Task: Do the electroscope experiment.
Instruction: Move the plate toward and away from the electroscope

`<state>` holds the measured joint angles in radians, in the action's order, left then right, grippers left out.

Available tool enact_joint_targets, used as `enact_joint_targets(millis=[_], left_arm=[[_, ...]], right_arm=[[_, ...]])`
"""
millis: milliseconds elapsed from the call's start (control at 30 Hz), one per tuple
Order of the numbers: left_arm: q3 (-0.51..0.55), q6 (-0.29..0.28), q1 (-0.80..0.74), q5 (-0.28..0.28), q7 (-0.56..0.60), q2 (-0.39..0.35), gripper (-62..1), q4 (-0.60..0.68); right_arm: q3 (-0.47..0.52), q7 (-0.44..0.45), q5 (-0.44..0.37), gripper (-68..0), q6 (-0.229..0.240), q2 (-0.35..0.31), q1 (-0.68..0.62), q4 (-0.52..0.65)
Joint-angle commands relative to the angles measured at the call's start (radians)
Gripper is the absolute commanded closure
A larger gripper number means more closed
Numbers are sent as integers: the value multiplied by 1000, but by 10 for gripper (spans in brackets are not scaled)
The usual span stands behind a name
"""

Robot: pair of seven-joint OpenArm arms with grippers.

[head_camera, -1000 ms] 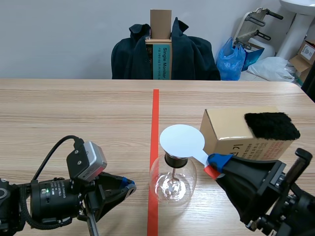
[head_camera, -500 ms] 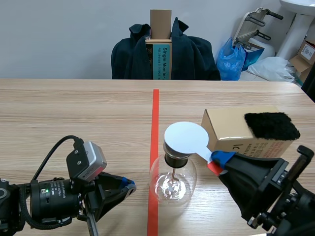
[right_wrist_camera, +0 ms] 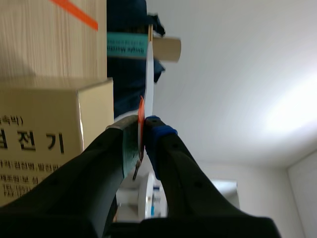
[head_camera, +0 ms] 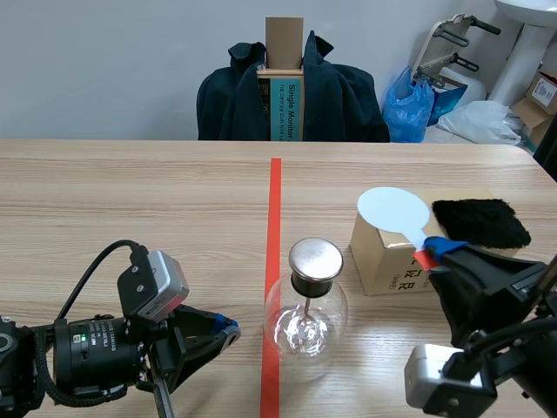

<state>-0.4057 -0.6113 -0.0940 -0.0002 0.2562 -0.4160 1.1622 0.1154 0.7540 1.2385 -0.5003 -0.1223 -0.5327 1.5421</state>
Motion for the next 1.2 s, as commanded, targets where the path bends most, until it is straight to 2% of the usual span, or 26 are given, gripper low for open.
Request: enact_joint_targets(millis=[0, 167, 367, 900, 1167], left_arm=[[0, -4, 0, -10, 12, 5, -17, 21], [0, -4, 0, -10, 12, 5, -17, 21], [0, -4, 0, -10, 12, 5, -17, 21], [0, -4, -3, -10, 12, 5, -17, 21], [0, -4, -3, -10, 12, 5, -17, 21]], right_arm=[[1, -35, -12, -8, -7, -2, 1, 18], [1, -137, -12, -8, -5, -2, 1, 18], [1, -151, -12, -8, -4, -2, 1, 18], [1, 211, -12, -8, -5, -2, 1, 18], [1, 323, -12, -8, -5, -2, 1, 18]])
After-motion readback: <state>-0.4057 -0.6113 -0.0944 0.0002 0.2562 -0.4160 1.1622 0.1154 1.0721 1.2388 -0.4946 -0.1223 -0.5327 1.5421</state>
